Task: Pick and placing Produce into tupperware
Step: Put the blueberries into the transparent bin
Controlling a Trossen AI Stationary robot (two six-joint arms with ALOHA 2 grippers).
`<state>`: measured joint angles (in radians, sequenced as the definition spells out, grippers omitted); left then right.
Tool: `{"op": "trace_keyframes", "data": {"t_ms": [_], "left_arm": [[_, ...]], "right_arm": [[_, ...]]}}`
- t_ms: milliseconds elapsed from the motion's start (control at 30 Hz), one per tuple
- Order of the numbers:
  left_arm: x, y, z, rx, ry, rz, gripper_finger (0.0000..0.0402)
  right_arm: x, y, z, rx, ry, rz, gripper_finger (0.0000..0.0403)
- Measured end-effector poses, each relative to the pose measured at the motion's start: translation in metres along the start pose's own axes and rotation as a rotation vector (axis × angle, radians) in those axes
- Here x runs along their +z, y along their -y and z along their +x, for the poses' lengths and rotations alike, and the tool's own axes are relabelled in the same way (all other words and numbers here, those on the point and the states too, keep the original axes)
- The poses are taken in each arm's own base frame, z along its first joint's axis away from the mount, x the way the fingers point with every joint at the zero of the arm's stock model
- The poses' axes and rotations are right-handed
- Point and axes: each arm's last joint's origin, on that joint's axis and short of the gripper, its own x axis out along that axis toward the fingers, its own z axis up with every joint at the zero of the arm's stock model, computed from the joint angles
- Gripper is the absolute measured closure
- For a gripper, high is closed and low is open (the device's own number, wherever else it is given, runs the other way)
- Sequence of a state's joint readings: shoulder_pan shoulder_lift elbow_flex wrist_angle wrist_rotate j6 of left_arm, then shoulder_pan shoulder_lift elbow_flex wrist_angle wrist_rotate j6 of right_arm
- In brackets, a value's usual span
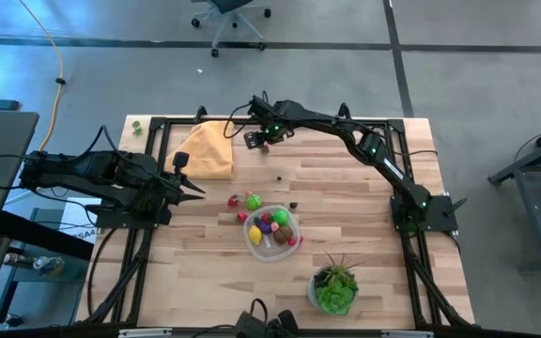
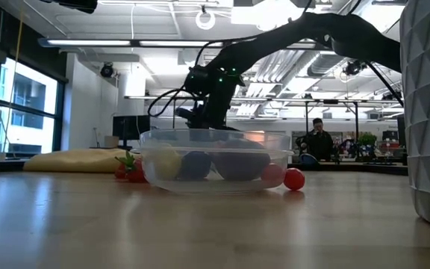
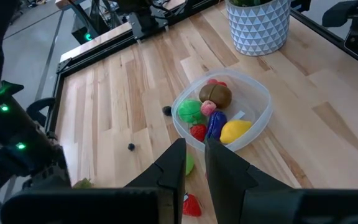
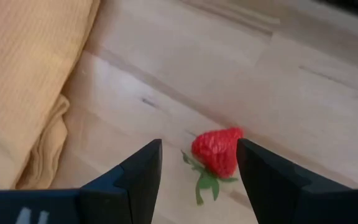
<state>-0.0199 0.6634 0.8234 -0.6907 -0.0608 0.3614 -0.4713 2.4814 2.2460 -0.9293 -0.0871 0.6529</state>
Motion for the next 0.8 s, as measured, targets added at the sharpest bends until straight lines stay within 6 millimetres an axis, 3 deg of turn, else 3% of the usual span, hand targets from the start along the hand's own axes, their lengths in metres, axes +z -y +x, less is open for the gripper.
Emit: {"op": "trace_keyframes", "data": {"t_ms": [800], "left_arm": [[0.0, 0.0, -0.0001, 0.0, 0.0, 0.0, 0.035]], "right_arm": [[-0.0064, 0.0059, 0.0024, -0.029, -0.087, -0.012, 0.0204]]}}
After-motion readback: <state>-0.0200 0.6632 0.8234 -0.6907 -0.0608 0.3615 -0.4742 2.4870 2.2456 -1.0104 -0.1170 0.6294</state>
